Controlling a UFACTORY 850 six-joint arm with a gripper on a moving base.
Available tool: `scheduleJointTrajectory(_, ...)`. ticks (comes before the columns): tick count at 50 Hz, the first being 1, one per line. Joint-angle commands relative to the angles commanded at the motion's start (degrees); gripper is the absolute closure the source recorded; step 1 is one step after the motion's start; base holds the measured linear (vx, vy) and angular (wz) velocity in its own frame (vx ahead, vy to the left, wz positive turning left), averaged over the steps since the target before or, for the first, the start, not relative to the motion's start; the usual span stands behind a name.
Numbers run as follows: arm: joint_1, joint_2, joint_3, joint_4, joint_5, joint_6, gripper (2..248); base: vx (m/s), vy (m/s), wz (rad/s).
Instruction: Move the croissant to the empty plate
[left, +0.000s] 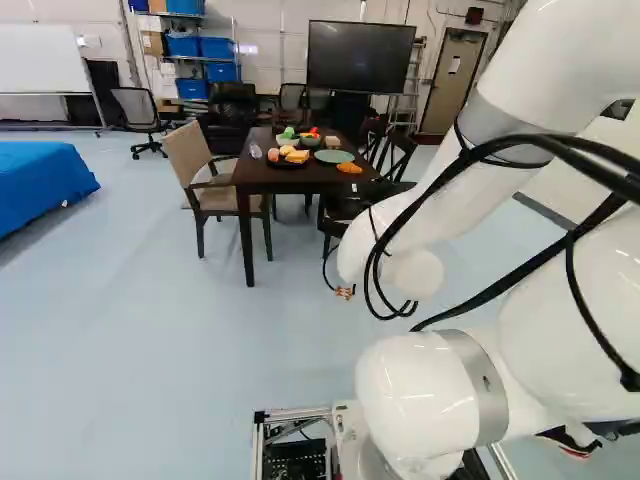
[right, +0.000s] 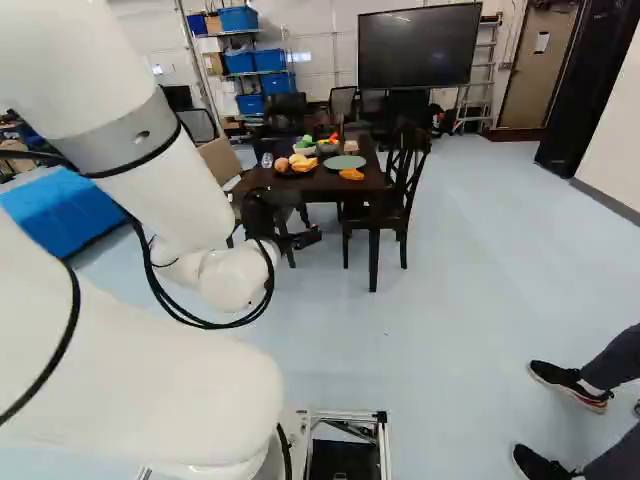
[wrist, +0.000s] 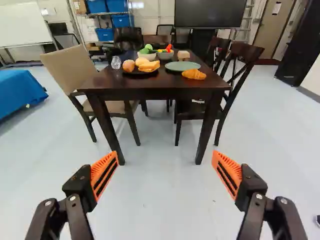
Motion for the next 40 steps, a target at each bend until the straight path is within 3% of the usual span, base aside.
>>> scheduleJointTrajectory(40, 0.0, 0.0, 0.0, 0.0, 0.0, 0.0, 3, 0.149, -0.002, -0.017)
